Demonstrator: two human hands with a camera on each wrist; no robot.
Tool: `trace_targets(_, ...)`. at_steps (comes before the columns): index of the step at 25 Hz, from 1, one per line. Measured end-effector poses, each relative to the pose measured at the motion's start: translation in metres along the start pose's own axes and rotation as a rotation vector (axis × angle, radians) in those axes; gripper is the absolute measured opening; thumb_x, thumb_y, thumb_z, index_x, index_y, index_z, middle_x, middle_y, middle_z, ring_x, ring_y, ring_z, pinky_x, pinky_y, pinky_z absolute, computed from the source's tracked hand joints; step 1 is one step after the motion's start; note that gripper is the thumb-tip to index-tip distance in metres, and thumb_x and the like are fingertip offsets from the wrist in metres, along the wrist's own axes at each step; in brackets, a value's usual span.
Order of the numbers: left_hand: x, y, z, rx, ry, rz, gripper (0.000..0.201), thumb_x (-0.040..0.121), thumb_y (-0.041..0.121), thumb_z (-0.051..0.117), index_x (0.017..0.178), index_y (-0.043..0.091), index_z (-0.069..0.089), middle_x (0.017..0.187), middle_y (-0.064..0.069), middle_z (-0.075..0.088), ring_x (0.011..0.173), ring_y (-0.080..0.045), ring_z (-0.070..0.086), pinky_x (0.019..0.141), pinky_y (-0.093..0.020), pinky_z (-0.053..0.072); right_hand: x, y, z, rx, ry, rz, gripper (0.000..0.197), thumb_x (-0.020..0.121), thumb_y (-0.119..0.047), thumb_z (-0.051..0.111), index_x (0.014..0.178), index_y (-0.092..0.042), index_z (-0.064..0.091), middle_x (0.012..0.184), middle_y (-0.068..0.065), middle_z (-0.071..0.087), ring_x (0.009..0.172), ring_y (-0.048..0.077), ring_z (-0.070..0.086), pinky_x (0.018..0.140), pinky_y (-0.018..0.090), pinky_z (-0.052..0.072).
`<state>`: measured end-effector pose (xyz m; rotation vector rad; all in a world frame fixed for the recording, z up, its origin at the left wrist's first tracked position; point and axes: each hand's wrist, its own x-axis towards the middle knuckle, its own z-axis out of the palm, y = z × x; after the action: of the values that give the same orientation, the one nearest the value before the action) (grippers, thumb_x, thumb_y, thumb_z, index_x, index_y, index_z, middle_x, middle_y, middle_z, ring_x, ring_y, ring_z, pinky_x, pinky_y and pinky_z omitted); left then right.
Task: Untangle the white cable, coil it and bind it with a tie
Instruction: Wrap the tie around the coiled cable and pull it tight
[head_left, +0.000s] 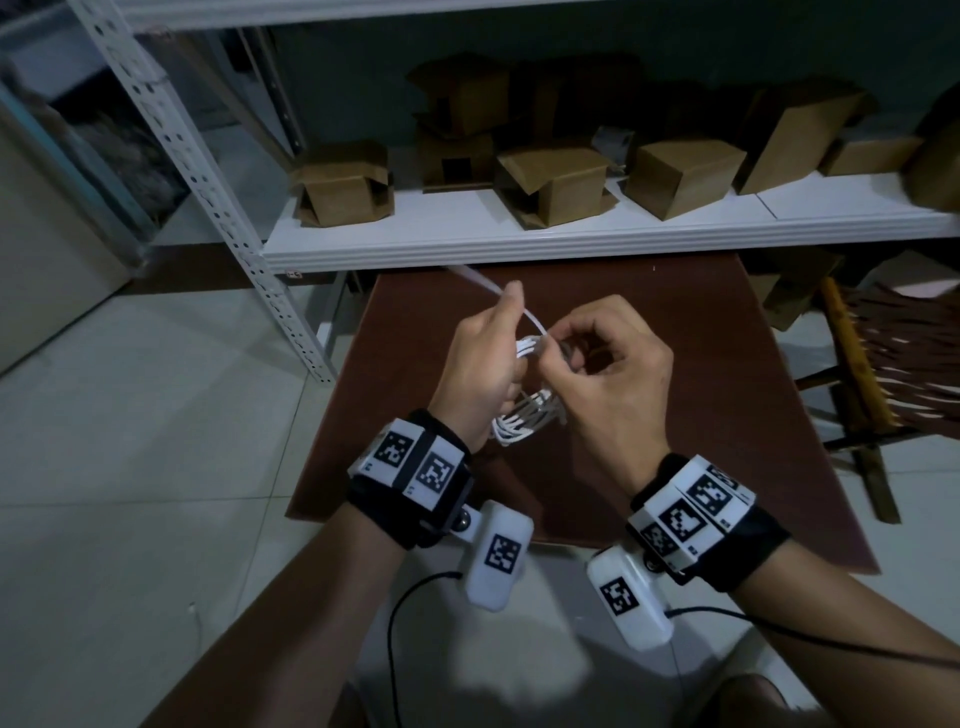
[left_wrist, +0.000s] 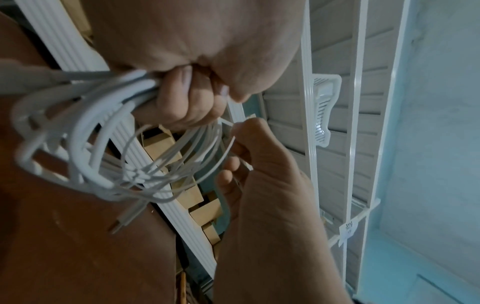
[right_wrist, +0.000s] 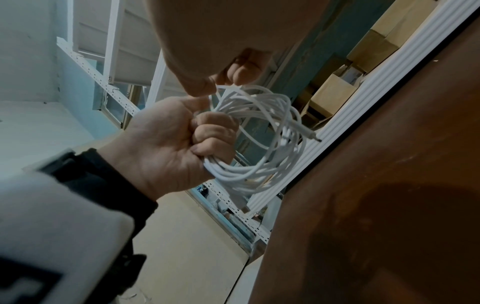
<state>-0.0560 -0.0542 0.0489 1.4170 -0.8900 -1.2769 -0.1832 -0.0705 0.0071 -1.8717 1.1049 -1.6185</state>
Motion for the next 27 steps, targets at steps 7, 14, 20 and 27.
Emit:
trace_targets(7,-0.009,-0.009,0.011,0.133,-0.085,0.172,0.044,0.114,0.033,0.034,0.153,0.018,0.049,0.06,0.012,0.067,0.042,0.006,0.055,0.046,-0.008,0.04,0.001,0.004,0.001,-0.023,0.006,0.014,0.007,0.085,-0.012,0.08,0.082,-0.013,0.073,0.084,-0.002,0.067,0.069,0.02,0.062,0.059,0.042,0.049)
trace_targets(14,0.001,-0.004,0.003,0.157,0.018,0.161,0.044,0.113,0.038,0.032,0.154,0.032,0.048,0.098,-0.008,0.081,0.085,-0.019,0.078,0.075,-0.043,0.064,0.0,0.0,0.001,-0.009,-0.02,-0.012,0.013,0.079,0.0,0.076,0.076,-0.009,0.067,0.083,0.001,0.063,0.067,0.021,0.058,0.058,0.042,0.047)
trace_targets(20,0.006,-0.005,-0.001,0.114,0.048,0.064,0.038,0.109,0.05,0.037,0.141,0.045,0.058,0.048,0.011,0.039,0.04,-0.007,0.032,0.042,-0.023,0.026,0.0,0.002,0.001,0.017,-0.026,0.006,0.013,0.081,-0.001,0.077,0.079,-0.011,0.069,0.085,-0.001,0.064,0.066,0.02,0.059,0.058,0.043,0.049)
trace_targets(27,-0.008,0.005,0.003,0.083,-0.012,0.115,0.026,0.105,0.051,0.053,0.106,0.033,0.072,0.112,-0.017,0.077,0.096,-0.031,0.076,0.081,-0.053,0.059,0.0,0.003,0.001,0.009,-0.023,0.028,0.01,0.084,-0.007,0.078,0.083,-0.013,0.071,0.085,-0.001,0.064,0.066,0.02,0.059,0.059,0.043,0.05)
